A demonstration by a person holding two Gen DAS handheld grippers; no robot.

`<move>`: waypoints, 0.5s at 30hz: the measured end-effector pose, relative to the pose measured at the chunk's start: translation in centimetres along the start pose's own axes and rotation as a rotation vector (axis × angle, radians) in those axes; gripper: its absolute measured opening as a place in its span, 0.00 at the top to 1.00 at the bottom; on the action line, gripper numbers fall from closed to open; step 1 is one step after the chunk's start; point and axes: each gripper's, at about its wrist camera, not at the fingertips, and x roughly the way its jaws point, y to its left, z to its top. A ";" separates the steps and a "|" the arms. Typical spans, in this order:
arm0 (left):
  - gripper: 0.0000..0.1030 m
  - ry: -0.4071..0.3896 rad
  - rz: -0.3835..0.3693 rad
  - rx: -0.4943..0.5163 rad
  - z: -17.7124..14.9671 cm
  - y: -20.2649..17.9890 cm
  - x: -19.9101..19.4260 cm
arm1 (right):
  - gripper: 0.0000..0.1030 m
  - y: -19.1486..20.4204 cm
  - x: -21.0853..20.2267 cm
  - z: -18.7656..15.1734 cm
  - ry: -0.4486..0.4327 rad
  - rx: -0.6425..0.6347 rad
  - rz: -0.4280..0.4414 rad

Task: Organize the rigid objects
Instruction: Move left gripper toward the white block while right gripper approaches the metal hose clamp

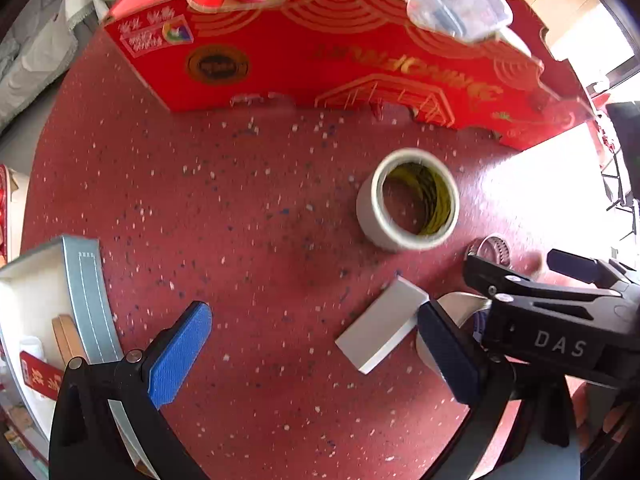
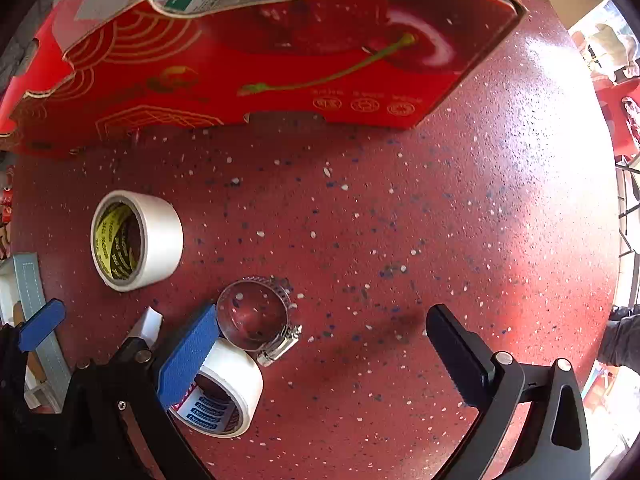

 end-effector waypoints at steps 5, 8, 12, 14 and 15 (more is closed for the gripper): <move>0.00 0.059 0.033 -0.002 -4.8 0.8 0.6 | 0.00 -4.8 0.5 -6.3 0.074 0.102 -0.033; 0.00 -0.027 0.035 0.008 -5.4 0.2 -1.3 | 0.00 -7.1 -0.4 -9.0 0.033 0.151 0.004; 0.00 -0.072 0.044 0.082 -2.7 -2.2 -1.6 | 0.00 -7.3 -1.7 -8.0 -0.045 0.125 0.044; 0.00 -0.080 0.063 0.141 -1.6 -3.6 -1.1 | 0.00 -5.9 -2.6 -6.4 -0.082 0.074 0.044; 0.00 -0.083 0.068 0.165 -1.1 -4.2 -0.8 | 0.00 -5.5 -3.0 -5.3 -0.102 0.044 0.042</move>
